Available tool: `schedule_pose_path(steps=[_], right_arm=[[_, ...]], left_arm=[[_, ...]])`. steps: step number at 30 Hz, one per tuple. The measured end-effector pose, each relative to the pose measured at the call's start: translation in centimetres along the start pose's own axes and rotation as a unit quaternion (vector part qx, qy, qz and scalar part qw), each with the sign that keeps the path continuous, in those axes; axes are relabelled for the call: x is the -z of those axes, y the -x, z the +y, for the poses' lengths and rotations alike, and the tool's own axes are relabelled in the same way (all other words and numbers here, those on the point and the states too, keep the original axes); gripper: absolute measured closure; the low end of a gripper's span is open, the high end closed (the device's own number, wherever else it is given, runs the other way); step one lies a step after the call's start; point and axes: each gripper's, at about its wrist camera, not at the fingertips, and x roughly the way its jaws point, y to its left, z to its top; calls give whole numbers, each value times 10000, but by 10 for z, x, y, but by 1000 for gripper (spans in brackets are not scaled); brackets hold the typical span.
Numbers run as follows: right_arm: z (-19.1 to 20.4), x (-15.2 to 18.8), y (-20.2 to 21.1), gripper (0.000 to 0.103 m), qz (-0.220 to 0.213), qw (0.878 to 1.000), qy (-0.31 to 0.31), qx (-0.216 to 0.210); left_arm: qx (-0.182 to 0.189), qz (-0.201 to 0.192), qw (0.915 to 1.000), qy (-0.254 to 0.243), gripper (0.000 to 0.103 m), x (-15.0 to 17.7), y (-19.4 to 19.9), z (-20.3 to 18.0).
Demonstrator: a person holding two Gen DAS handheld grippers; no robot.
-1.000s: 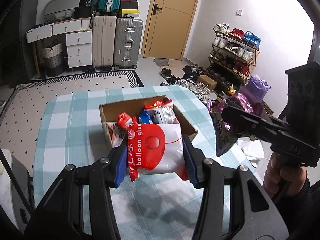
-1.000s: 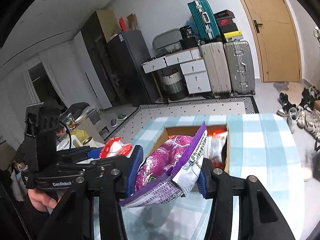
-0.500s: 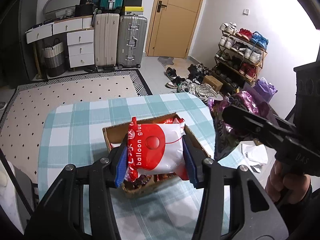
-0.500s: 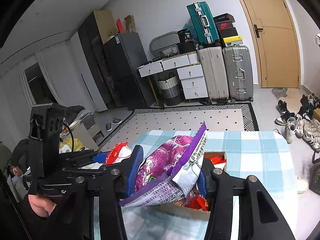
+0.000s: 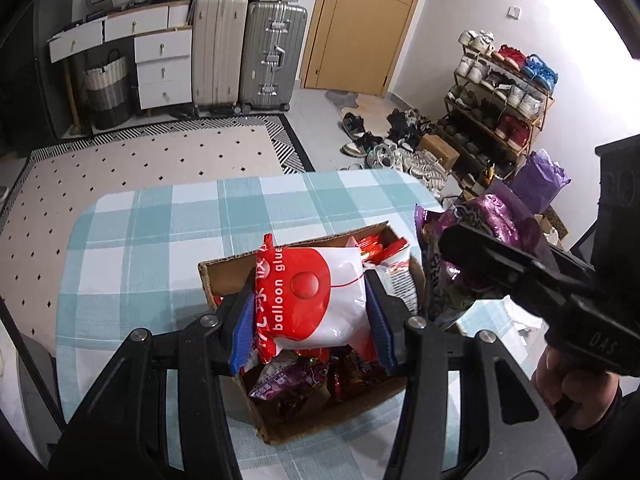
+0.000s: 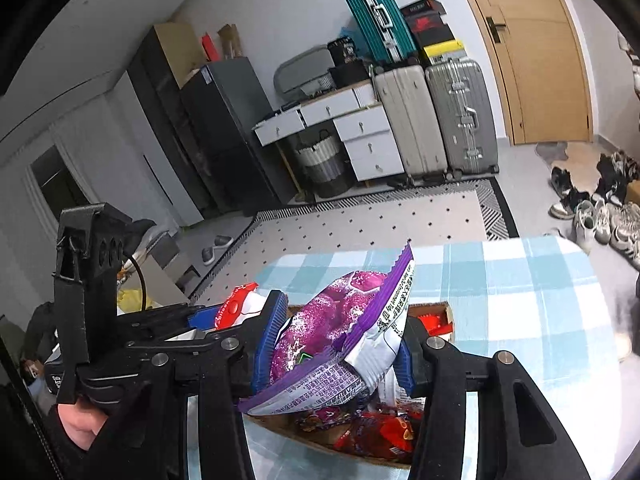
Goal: Organize snacks
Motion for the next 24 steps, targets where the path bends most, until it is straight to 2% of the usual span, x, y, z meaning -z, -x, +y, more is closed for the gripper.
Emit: schedule_pose_path(steps=[10, 11, 12, 14, 15, 18, 24], right_arm=[[-18, 15, -45, 54, 286, 9995, 88, 123], [-20, 16, -48, 53, 296, 9994, 86, 137], [-22, 15, -51, 51, 318, 9994, 69, 137], [-25, 16, -54, 41, 357, 9992, 6, 157], [-27, 17, -53, 32, 322, 9994, -30, 153], [-35, 18, -44, 30, 138, 9995, -114, 245], [-42, 22, -24, 30, -22, 9996, -152, 253]], left_arm=[[65, 264, 9996, 33, 57, 6, -47, 12], [103, 287, 9995, 42, 55, 5, -50, 12], [113, 323, 9994, 59, 49, 5, -52, 13], [59, 369, 9992, 142, 41, 4, -57, 16], [47, 362, 9992, 176, 36, 5, -57, 18], [36, 317, 9992, 219, 24, 6, -53, 21], [-114, 216, 9996, 137, 22, 10, -40, 20]])
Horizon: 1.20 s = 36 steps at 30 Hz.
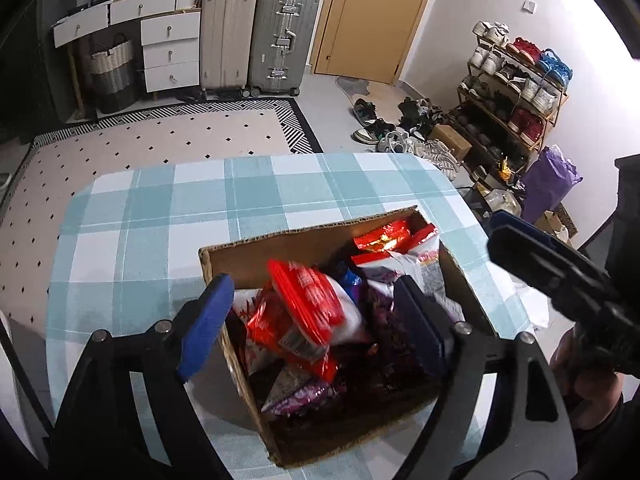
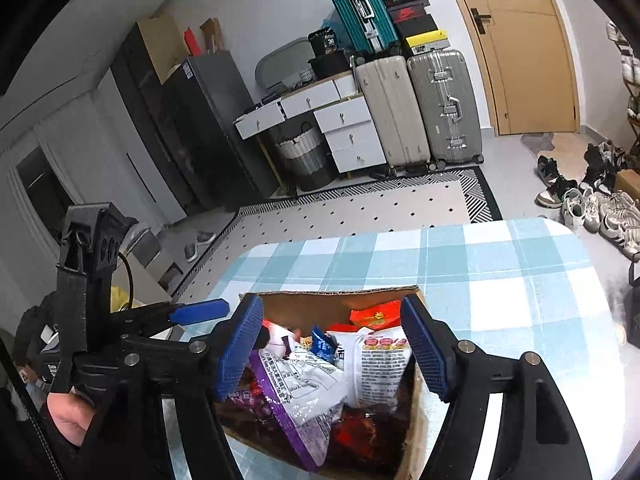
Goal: Organize snacks
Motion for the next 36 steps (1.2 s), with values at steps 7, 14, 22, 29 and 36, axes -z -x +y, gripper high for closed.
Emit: schedule_pose_path(steps=[7, 14, 22, 29, 36], right_arm=[[7, 4, 31, 29, -168, 9998, 68, 9], [27, 13, 71, 23, -462, 9983, 349, 54], [38, 32, 115, 22, -719, 9963, 428, 200], [47, 57, 158, 15, -1195, 9910, 454, 407], [44, 86, 192, 9, -1656, 9826, 351, 760]], left_arm=[[-126, -185, 9997, -25, 22, 9, 27, -6], [-297, -549, 9980, -71, 22, 23, 70, -19], [-451, -956, 9944, -90, 16, 44, 121, -36], [-506, -1370, 9893, 69, 3, 71, 156, -44], [-784, -1770, 9811, -40, 1, 100, 175, -48]])
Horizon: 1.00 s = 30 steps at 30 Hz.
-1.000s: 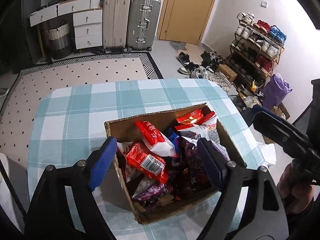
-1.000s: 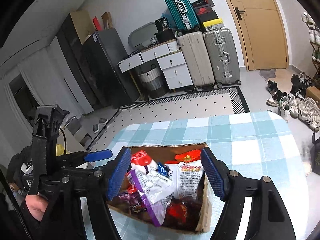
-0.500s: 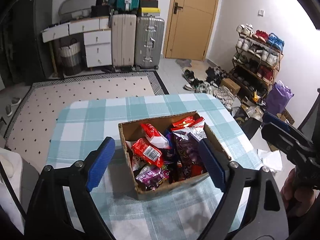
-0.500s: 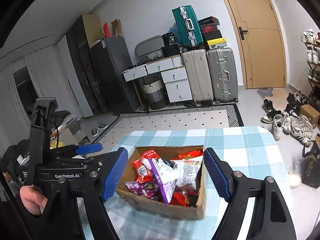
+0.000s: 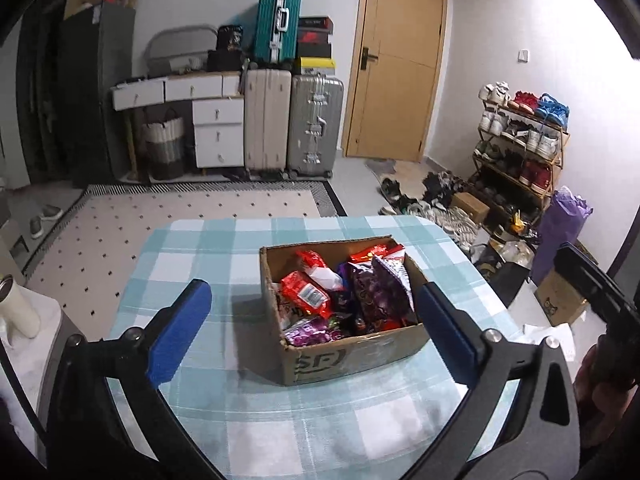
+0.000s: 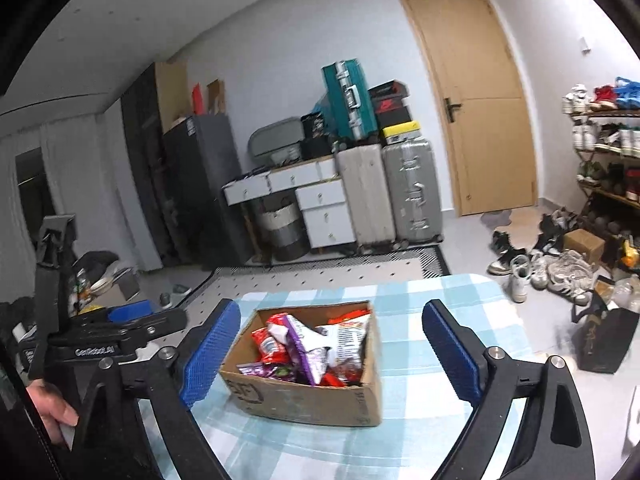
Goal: Organize snacks
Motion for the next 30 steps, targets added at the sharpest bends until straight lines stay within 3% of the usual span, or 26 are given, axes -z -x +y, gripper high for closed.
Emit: schedule_pose_path(steps=[14, 19, 30], right_arm=[[4, 56, 42, 6, -645, 9964, 364, 417], [11, 72, 49, 6, -881, 9913, 715, 674], [9, 115, 53, 5, -958, 9862, 1183, 645]], left_arm=[[-420, -893, 9951, 11, 1, 66, 36, 23], [-522, -968, 9939, 63, 1, 92, 39, 32], [-951, -1000, 9902, 205, 1, 147, 24, 57]])
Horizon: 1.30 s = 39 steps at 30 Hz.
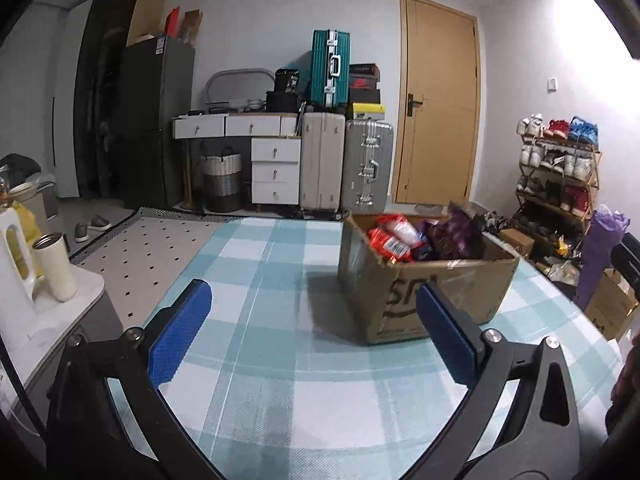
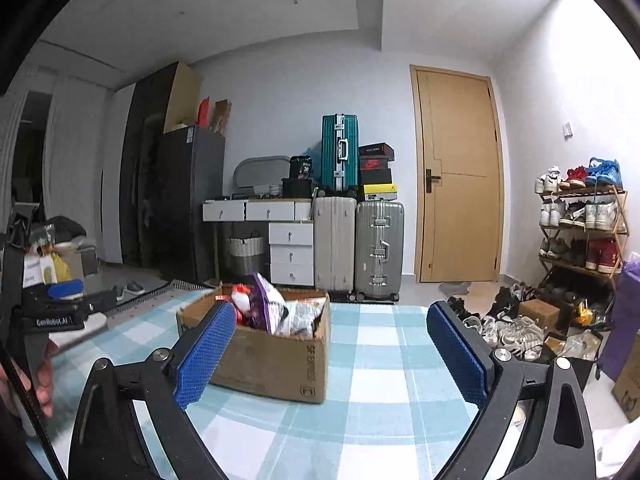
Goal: Organize snacks
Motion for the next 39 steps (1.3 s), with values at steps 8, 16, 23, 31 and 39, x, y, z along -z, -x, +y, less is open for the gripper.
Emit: schedule_pose_path(steps=[8, 16, 23, 31, 39], right_arm=[[-7, 28, -13, 4, 210, 9998, -37, 52], [-15, 44, -35, 4, 649, 9977, -161, 93], [-15, 47, -48, 1, 853, 9962, -125, 124], [-14, 51, -56, 0, 896, 9958, -122, 101], [-14, 50, -55, 0, 894, 9959, -119, 97]], left_arm=[[-43, -12, 9999, -167, 1, 22, -14, -3], [-136, -57, 9998, -160, 1, 27, -20, 1], [-220, -156, 9992, -281, 1, 28, -10, -3], [-250, -150, 9991, -311, 1, 29, -9, -3], [-254, -185, 9990, -309, 1, 30, -8, -2]])
